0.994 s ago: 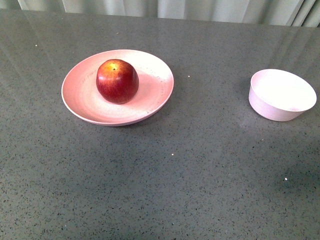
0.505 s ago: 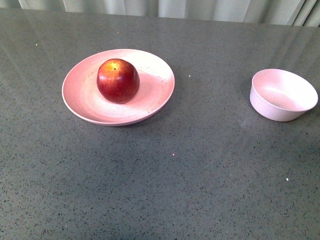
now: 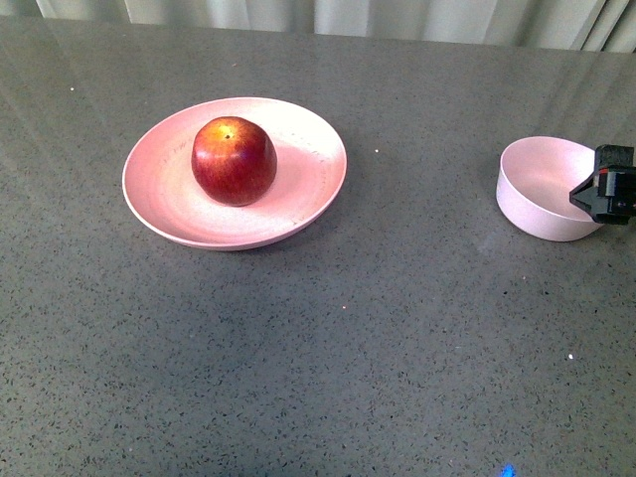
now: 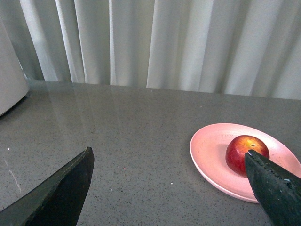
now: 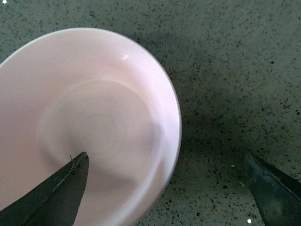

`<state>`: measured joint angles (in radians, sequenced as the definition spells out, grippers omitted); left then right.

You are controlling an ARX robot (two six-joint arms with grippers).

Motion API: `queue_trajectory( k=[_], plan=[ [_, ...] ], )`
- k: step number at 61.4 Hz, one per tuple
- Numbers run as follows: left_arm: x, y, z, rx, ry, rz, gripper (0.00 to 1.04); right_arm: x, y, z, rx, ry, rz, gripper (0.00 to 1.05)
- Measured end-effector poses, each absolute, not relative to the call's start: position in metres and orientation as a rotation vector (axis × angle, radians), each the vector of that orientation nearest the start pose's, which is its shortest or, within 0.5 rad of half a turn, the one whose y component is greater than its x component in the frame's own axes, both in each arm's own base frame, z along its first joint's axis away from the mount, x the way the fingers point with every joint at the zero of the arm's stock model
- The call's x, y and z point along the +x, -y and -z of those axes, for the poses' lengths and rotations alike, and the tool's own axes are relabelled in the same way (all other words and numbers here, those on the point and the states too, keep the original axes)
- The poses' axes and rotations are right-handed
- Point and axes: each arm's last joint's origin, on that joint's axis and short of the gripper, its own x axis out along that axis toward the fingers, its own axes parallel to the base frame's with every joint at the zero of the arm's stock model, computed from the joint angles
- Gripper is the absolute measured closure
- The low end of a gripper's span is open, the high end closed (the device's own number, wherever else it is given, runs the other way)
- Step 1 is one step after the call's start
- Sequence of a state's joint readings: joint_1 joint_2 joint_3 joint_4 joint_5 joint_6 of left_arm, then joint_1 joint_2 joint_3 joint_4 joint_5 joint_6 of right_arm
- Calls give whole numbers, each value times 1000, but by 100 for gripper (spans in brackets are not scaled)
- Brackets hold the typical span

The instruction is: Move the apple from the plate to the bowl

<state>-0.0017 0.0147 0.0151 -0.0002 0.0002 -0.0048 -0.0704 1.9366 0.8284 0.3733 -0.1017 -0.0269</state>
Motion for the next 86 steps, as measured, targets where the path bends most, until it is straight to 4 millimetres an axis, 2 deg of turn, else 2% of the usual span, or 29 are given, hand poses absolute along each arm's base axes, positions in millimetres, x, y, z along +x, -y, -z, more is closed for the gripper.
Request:
queue_trajectory(
  k=[6, 12, 24, 28, 37, 49, 56, 67, 86],
  plan=[
    [98, 0, -167, -5, 0, 2, 9, 352, 21, -87, 59, -753, -20, 24],
    [98, 0, -167, -5, 0, 2, 9, 353, 20, -87, 74, -756, -13, 37],
    [98, 0, -167, -5, 0, 2, 9, 353, 20, -88, 115, -766, -11, 68],
    [98, 0, -167, -5, 0, 2, 9, 352, 20, -90, 131, -770, -22, 82],
    [98, 0, -167, -5, 0, 2, 9, 351, 16, -99, 152, -760, -42, 103],
    [98, 0, -167, -5, 0, 2, 9, 350, -5, -108, 178, -755, -81, 103],
    [98, 0, -167, -5, 0, 2, 9, 352, -34, -108, 181, -764, -125, 103],
    [98, 0, -167, -5, 0, 2, 9, 359, -59, -107, 202, -765, -148, 103],
    [98, 0, -167, -5, 0, 2, 9, 375, -71, -99, 217, -767, -114, 103]
  ],
)
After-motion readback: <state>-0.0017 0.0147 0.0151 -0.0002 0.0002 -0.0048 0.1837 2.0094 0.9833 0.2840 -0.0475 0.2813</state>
